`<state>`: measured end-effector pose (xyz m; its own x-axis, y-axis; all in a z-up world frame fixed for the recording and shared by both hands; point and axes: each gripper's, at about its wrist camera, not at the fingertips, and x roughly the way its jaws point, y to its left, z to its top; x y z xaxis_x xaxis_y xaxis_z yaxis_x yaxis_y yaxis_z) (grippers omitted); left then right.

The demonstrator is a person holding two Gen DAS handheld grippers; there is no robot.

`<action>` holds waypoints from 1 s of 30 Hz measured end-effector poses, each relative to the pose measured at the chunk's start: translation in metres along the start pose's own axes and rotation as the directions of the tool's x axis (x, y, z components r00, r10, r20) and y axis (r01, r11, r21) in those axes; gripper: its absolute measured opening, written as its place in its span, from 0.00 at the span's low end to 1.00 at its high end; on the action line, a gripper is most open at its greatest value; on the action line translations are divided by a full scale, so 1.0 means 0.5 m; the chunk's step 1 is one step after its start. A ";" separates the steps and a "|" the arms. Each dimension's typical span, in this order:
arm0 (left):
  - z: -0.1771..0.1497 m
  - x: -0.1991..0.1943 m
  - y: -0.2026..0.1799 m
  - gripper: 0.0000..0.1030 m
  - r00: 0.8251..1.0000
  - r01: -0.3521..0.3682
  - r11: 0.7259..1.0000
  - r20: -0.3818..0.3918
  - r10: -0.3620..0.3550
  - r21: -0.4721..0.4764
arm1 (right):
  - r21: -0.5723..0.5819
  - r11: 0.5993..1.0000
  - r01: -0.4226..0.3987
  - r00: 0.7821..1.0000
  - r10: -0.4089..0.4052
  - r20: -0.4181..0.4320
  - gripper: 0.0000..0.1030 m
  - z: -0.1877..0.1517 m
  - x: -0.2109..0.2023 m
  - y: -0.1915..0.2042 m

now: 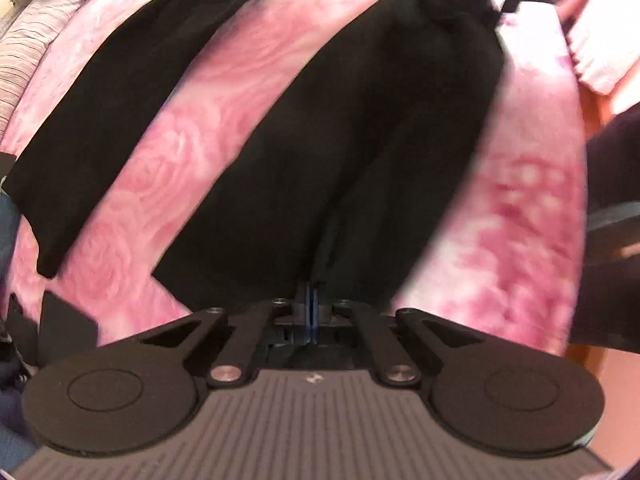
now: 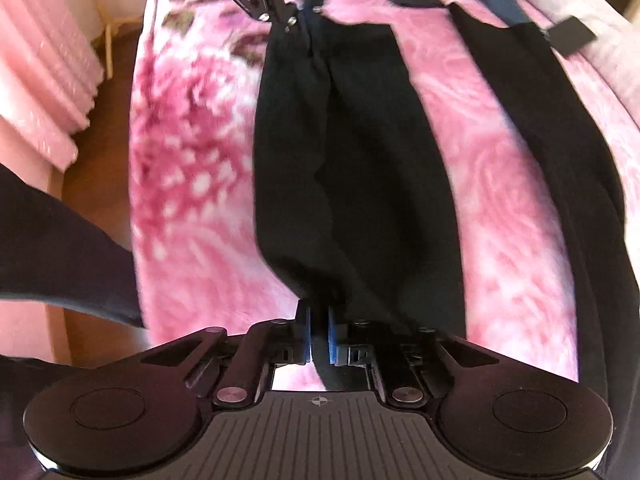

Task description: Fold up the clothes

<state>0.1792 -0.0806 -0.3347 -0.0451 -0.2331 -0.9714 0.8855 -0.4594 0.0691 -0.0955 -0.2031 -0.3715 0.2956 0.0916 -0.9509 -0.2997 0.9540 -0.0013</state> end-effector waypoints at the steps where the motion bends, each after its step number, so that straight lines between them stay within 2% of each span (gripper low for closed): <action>1: -0.011 -0.034 -0.003 0.00 0.999 0.032 0.999 0.017 -0.031 -0.033 | 0.015 1.000 -0.005 1.000 0.005 0.001 0.04 0.004 -0.026 0.002; 3: -0.031 -0.104 -0.002 0.00 0.994 0.100 0.989 0.053 -0.094 -0.109 | 0.045 0.998 -0.031 1.000 0.031 0.003 0.04 0.013 -0.088 -0.001; 5: -0.042 -0.172 0.020 0.00 0.984 0.158 0.966 0.111 -0.137 -0.204 | 0.080 0.995 -0.058 0.998 0.056 0.022 0.04 0.020 -0.151 -0.017; 7: -0.033 -0.208 0.066 0.00 0.980 0.160 0.946 0.162 -0.117 -0.281 | 0.136 0.989 -0.059 0.996 0.049 0.075 0.04 0.032 -0.211 -0.054; 10: -0.012 -0.234 0.148 0.01 0.976 0.132 0.910 0.210 -0.052 -0.392 | 0.219 0.976 0.008 0.986 -0.044 0.162 0.04 0.062 -0.244 -0.140; 11: -0.002 -0.219 0.183 0.09 0.980 0.107 0.893 0.200 -0.020 -0.437 | 0.267 0.963 0.036 0.979 -0.088 0.186 0.04 0.069 -0.230 -0.174; 12: 0.005 -0.198 0.217 0.15 0.984 0.072 0.872 0.178 0.017 -0.485 | 0.315 0.947 0.062 0.969 -0.133 0.208 0.08 0.077 -0.215 -0.209; 13: 0.007 -0.172 0.245 0.36 0.988 0.012 0.849 0.135 0.070 -0.529 | 0.367 0.926 0.084 0.961 -0.173 0.217 0.35 0.082 -0.196 -0.242; 14: 0.008 -0.145 0.267 0.44 0.988 -0.062 0.824 0.080 0.129 -0.564 | 0.426 0.899 0.100 0.957 -0.204 0.206 0.51 0.082 -0.170 -0.272; 15: 0.007 -0.124 0.280 0.43 0.984 -0.119 0.803 0.040 0.175 -0.583 | 0.480 0.870 0.114 0.953 -0.232 0.194 0.66 0.082 -0.146 -0.299; 17: -0.002 -0.099 0.282 0.43 0.974 -0.181 0.778 0.001 0.228 -0.602 | 0.540 0.831 0.134 0.950 -0.262 0.167 0.66 0.077 -0.119 -0.315; 18: -0.010 -0.092 0.272 0.43 0.975 -0.173 0.772 0.005 0.222 -0.612 | 0.551 0.822 0.142 0.951 -0.268 0.156 0.66 0.072 -0.114 -0.307; 20: -0.027 -0.077 0.228 0.49 0.983 -0.136 0.779 0.016 0.185 -0.612 | 0.572 0.809 0.138 0.956 -0.259 0.136 0.66 0.050 -0.108 -0.272; 22: -0.041 -0.054 0.165 0.55 0.987 -0.125 0.810 0.015 0.162 -0.574 | 0.618 0.775 0.134 0.960 -0.255 0.112 0.66 0.012 -0.100 -0.222; 24: -0.044 -0.031 0.079 0.60 0.984 -0.146 0.882 0.025 0.176 -0.448 | 0.700 0.704 0.121 0.965 -0.248 0.083 0.66 -0.035 -0.097 -0.177; 26: -0.037 -0.002 -0.007 0.60 0.982 -0.164 0.949 0.044 0.183 -0.269 | 0.801 0.591 0.095 0.971 -0.232 0.056 0.66 -0.088 -0.097 -0.134; 28: -0.030 0.037 -0.064 0.59 0.978 -0.201 0.974 0.043 0.206 -0.102 | 0.901 0.427 0.069 0.975 -0.220 0.030 0.66 -0.147 -0.096 -0.089; 30: -0.027 0.074 -0.108 0.50 0.969 -0.244 0.968 0.043 0.242 0.050 | 0.964 0.261 0.047 0.974 -0.225 0.013 0.66 -0.201 -0.100 -0.062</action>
<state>0.1361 -0.0528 -0.3775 0.1509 -0.3743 -0.9149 0.8454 -0.4309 0.3157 -0.1922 -0.2659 -0.3550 0.3674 -0.1214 -0.9221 0.8105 0.5281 0.2534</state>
